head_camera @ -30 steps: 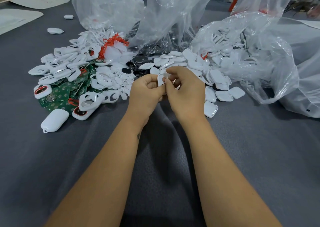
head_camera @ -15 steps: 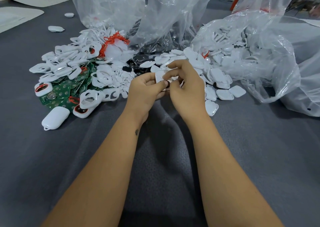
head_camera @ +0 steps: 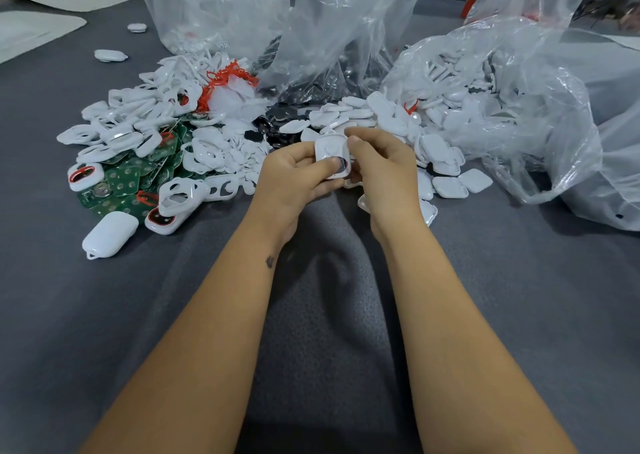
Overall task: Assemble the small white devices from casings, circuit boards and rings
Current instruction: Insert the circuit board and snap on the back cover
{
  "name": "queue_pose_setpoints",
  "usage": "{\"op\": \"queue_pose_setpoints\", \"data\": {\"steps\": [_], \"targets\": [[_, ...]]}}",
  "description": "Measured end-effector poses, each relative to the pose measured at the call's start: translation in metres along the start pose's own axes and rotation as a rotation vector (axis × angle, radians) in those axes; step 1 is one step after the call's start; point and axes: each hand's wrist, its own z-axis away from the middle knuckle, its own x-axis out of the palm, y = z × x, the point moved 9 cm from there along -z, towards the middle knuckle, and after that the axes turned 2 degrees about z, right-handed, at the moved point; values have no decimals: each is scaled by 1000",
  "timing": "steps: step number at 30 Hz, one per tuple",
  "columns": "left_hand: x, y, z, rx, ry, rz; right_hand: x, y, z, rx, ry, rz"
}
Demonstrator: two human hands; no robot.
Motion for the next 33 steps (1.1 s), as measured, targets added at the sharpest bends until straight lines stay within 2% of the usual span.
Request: {"op": "queue_pose_setpoints", "data": {"steps": [4,8,15,19,21,25,29,33], "targets": [[5,2,2,7,-39,-4,4,5,1,79,-70,-71],[6,3,3,15,-53,6,7,2,1,39,-102,-36],[9,9,5,113,-65,-110,1,5,0,45,-34,-69],[6,12,4,166,-7,-168,-13,-4,-1,-86,133,145],[6,14,5,193,12,-185,-11,-13,0,-183,148,266],[0,13,5,193,65,-154,7,-23,5,-357,25,444],[-12,5,1,108,138,-82,21,-23,10,-381,-100,534],[-14,4,1,86,139,-73,28,-25,18,-402,-148,604]]}}
